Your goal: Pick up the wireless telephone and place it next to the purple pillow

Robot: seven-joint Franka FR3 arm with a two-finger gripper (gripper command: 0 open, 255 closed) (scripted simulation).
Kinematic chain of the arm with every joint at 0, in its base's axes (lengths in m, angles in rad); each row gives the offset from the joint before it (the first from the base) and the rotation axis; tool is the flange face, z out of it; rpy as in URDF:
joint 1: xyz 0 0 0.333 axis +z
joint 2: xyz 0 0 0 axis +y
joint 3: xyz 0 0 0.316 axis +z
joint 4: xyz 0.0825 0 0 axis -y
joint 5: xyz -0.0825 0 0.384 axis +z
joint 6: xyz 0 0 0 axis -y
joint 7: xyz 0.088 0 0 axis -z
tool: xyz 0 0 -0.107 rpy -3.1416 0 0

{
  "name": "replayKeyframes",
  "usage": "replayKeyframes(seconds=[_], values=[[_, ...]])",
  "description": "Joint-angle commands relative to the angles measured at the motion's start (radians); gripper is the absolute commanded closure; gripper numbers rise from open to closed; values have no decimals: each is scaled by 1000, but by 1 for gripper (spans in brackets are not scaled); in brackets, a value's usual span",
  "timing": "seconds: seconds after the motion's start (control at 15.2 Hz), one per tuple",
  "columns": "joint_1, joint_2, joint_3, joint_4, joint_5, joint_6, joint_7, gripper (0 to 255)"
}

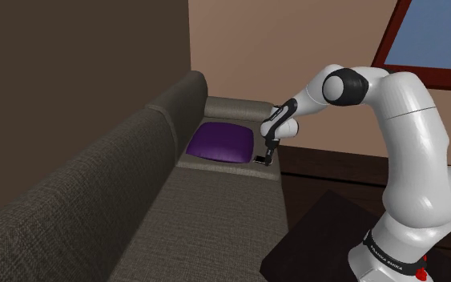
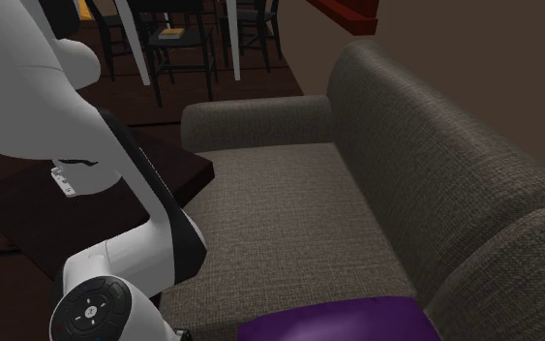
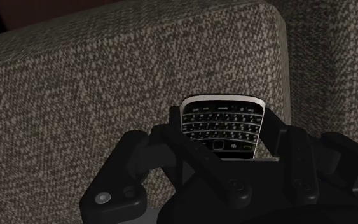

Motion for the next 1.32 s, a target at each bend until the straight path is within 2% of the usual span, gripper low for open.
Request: replayKeyframes(seconds=[0.0, 0.07, 0.13, 0.46, 0.73, 1.25], values=[[0, 0, 0, 0, 0, 0, 0, 255], [0, 0, 0, 0, 0, 0, 0, 255], [0, 0, 0, 0, 0, 0, 0, 0], [0, 0, 0, 0, 0, 0, 0, 0], [2, -108, -5, -34, -4, -74, 3, 0], [2, -108, -5, -34, -4, -74, 3, 0]])
